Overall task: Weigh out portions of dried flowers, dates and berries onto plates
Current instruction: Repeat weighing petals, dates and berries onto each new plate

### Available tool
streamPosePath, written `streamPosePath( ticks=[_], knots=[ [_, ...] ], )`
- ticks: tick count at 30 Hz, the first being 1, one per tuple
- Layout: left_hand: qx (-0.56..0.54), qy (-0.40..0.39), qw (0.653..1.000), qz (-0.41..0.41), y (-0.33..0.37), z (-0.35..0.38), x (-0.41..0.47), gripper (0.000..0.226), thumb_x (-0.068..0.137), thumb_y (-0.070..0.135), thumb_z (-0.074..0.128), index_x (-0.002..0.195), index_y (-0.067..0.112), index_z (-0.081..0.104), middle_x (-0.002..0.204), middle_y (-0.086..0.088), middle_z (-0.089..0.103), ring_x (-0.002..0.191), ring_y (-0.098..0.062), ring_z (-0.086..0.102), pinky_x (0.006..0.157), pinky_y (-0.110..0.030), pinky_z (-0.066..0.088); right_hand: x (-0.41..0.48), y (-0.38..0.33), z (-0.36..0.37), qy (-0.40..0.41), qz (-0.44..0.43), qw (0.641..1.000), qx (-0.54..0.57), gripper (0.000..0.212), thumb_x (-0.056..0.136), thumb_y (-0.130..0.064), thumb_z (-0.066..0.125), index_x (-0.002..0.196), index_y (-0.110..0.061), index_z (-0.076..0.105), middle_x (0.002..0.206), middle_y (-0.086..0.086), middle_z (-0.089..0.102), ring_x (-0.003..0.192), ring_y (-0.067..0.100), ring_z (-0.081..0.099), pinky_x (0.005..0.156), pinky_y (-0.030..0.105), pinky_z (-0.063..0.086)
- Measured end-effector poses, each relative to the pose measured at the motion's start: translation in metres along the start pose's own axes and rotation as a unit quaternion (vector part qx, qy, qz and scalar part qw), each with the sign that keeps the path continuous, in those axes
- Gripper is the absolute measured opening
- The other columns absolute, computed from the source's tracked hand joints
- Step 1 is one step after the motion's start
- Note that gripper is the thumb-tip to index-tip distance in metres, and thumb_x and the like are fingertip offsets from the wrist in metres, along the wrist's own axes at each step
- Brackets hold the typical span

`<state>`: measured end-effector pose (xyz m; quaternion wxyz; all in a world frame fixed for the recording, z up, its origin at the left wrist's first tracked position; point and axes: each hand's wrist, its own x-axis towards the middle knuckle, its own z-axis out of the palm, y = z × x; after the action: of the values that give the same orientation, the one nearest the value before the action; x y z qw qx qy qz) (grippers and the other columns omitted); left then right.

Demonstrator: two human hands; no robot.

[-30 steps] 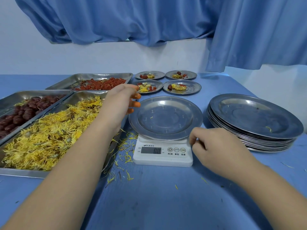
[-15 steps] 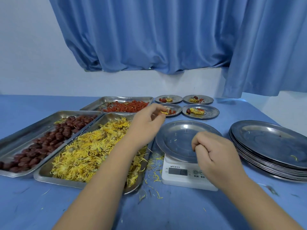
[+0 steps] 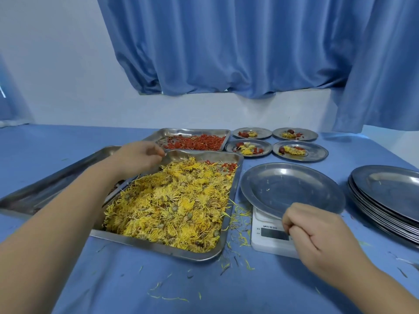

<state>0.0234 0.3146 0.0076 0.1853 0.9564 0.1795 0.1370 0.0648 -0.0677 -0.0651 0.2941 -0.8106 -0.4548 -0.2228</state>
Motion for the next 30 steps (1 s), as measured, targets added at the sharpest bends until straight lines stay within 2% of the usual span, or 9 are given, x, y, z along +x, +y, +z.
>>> streamPosePath(
  ticks=[2, 5, 11, 16, 19, 22, 26, 27, 30],
  knots=[
    [0.051, -0.053, 0.997, 0.002, -0.008, 0.007, 0.005, 0.025, 0.093, 0.031, 0.06, 0.118, 0.029, 0.062, 0.122, 0.004, 0.064, 0.105, -0.013, 0.058, 0.089, -0.03, 0.042, -0.001, 0.001, 0.0, -0.006, 0.008, 1.0, 0.008, 0.018, 0.073, -0.022, 0.031, 0.061, -0.019, 0.044, 0.057, -0.008, 0.043, 0.054, 0.013, 0.042, 0.051, 0.034, 0.039],
    [0.092, -0.087, 0.992, 0.008, -0.01, 0.019, 0.008, 0.037, 0.09, 0.03, 0.064, 0.127, 0.026, 0.059, 0.13, 0.0, 0.061, 0.111, -0.014, 0.057, 0.099, -0.033, 0.044, 0.0, 0.003, -0.001, -0.01, 0.023, 1.0, 0.01, 0.018, 0.072, -0.025, 0.031, 0.061, -0.022, 0.045, 0.058, -0.011, 0.044, 0.054, 0.01, 0.042, 0.052, 0.03, 0.037],
    [0.081, -0.108, 0.991, -0.023, -0.011, 0.03, 0.012, 0.044, 0.083, 0.02, 0.075, 0.124, 0.027, 0.059, 0.126, -0.005, 0.06, 0.112, -0.02, 0.058, 0.091, -0.031, 0.045, -0.001, 0.004, -0.002, -0.007, 0.031, 0.999, 0.009, 0.021, 0.072, -0.024, 0.031, 0.06, -0.021, 0.048, 0.058, -0.012, 0.047, 0.056, 0.01, 0.046, 0.053, 0.029, 0.038],
    [0.043, -0.065, 0.997, -0.005, -0.01, 0.021, 0.011, 0.033, 0.082, 0.029, 0.074, 0.112, 0.033, 0.062, 0.115, 0.001, 0.062, 0.099, -0.012, 0.059, 0.08, -0.027, 0.044, 0.0, 0.005, -0.003, -0.003, 0.039, 0.999, 0.008, 0.022, 0.071, -0.024, 0.031, 0.06, -0.021, 0.05, 0.058, -0.01, 0.049, 0.056, 0.01, 0.048, 0.054, 0.031, 0.04],
    [-0.027, -0.048, 0.998, 0.006, -0.007, 0.01, 0.01, 0.03, 0.083, 0.034, 0.073, 0.112, 0.033, 0.062, 0.106, -0.001, 0.065, 0.097, -0.02, 0.063, 0.074, -0.028, 0.047, -0.001, 0.006, -0.003, 0.0, 0.039, 0.999, 0.008, 0.023, 0.071, -0.024, 0.031, 0.06, -0.02, 0.051, 0.057, -0.009, 0.049, 0.056, 0.011, 0.048, 0.053, 0.032, 0.041],
    [-0.143, -0.063, 0.988, -0.011, 0.001, 0.003, 0.008, 0.026, 0.087, 0.031, 0.07, 0.112, 0.031, 0.063, 0.102, -0.008, 0.066, 0.093, -0.029, 0.068, 0.079, -0.035, 0.059, -0.001, 0.005, -0.004, 0.003, 0.041, 0.999, 0.012, 0.024, 0.071, -0.023, 0.031, 0.06, -0.02, 0.052, 0.057, -0.008, 0.05, 0.056, 0.011, 0.048, 0.053, 0.032, 0.041],
    [-0.265, -0.098, 0.959, -0.024, 0.018, 0.006, 0.005, 0.019, 0.094, 0.023, 0.062, 0.112, 0.027, 0.064, 0.065, 0.008, 0.064, 0.069, -0.013, 0.07, 0.072, -0.03, 0.061, -0.002, 0.004, -0.006, 0.012, 0.044, 0.999, 0.017, 0.022, 0.072, -0.019, 0.035, 0.06, -0.018, 0.054, 0.057, -0.008, 0.051, 0.056, 0.011, 0.049, 0.052, 0.035, 0.043],
    [-0.278, -0.106, 0.954, -0.021, 0.022, 0.008, 0.005, 0.02, 0.095, 0.019, 0.06, 0.113, 0.026, 0.063, 0.062, 0.011, 0.064, 0.064, -0.008, 0.068, 0.072, -0.031, 0.061, -0.002, 0.003, -0.006, 0.012, 0.048, 0.999, 0.018, 0.02, 0.071, -0.015, 0.038, 0.06, -0.018, 0.054, 0.056, -0.008, 0.051, 0.056, 0.012, 0.048, 0.051, 0.035, 0.044],
    [-0.274, -0.118, 0.954, -0.009, 0.037, 0.013, 0.008, 0.03, 0.094, 0.007, 0.057, 0.115, 0.028, 0.064, 0.08, 0.004, 0.058, 0.061, -0.006, 0.061, 0.075, -0.035, 0.06, -0.001, 0.004, -0.007, 0.013, 0.057, 0.998, 0.022, 0.017, 0.069, -0.009, 0.043, 0.06, -0.017, 0.054, 0.056, -0.007, 0.051, 0.056, 0.012, 0.049, 0.051, 0.035, 0.044]
  ],
)
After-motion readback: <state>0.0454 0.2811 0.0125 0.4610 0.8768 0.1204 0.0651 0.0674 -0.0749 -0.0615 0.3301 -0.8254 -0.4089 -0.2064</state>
